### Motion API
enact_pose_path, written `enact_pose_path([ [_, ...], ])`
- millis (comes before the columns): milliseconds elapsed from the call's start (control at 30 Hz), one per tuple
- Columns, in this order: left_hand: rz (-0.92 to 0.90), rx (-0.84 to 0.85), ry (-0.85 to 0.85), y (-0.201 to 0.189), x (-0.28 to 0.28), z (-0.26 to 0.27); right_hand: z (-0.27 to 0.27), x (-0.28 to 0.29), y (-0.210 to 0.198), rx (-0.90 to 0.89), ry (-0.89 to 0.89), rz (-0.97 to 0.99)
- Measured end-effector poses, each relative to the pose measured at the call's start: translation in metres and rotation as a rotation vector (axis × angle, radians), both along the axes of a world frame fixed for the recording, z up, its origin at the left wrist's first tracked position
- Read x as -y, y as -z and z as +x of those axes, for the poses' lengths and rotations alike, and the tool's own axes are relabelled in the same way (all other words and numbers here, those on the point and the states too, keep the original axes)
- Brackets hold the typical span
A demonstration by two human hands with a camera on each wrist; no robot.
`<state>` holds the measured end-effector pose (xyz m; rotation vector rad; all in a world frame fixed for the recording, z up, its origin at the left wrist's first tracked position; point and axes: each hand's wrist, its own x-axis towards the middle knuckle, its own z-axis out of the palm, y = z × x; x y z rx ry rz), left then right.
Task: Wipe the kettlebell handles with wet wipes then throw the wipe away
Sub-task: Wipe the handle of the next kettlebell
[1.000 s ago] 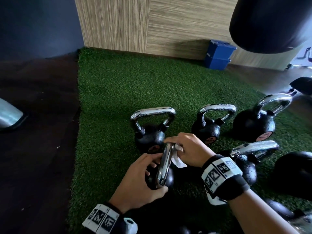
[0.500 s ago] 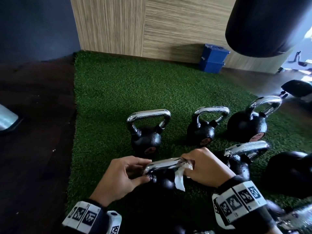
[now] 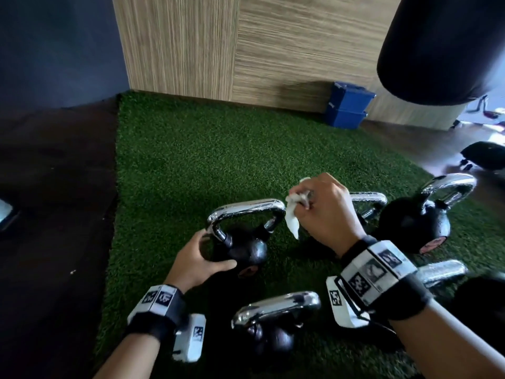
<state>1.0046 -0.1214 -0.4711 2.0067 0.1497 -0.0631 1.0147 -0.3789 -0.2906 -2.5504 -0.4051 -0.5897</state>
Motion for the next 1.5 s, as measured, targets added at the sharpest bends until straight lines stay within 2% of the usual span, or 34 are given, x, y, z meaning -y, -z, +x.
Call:
enact_pose_path([
  [133, -0.118, 0.032, 0.049, 0.004, 0.023, 0.023, 0.026, -0.024, 0.004, 0.018, -0.083, -0.088],
  [233, -0.157, 0.092, 0.022, 0.008, 0.032, 0.027, 0.031, -0.037, 0.010, 0.038, -0.194, -0.127],
  [400, -0.156, 0.150, 0.015, 0.015, 0.031, 0.024, 0.029, -0.044, 0.026, 0.041, -0.363, -0.055],
  [567, -0.142, 0.157, 0.046, 0.012, 0.028, 0.025, 0.034, -0.043, 0.028, 0.020, -0.429, -0.023],
  [633, -0.140, 0.151, 0.066, 0.011, 0.027, 0.024, 0.035, -0.039, 0.027, 0.030, -0.400, -0.040],
  [767, -0.134, 0.159, 0.069, 0.009, 0.028, 0.023, 0.039, -0.029, 0.028, 0.020, -0.217, -0.024],
  [900, -0.176, 0.152, 0.069, 0.011, 0.028, 0.022, 0.040, -0.030, 0.033, 0.029, -0.263, -0.044],
  [967, -0.171, 0.156, 0.070, 0.011, 0.028, 0.022, 0.045, -0.023, 0.038, 0.042, -0.228, -0.035],
  [1100, -0.182, 0.165, 0.058, 0.013, 0.030, 0.022, 0.062, 0.002, 0.053, -0.106, -0.055, 0.162],
  [1200, -0.208, 0.171, 0.046, 0.016, 0.031, 0.021, 0.067, 0.010, 0.060, -0.177, -0.107, 0.230],
  [1367, -0.235, 0.166, 0.046, 0.018, 0.031, 0.022, 0.069, 0.017, 0.067, -0.404, -0.058, 0.520],
  [1500, -0.265, 0.179, 0.054, 0.018, 0.031, 0.022, 0.073, 0.025, 0.070, -0.553, -0.117, 0.658],
])
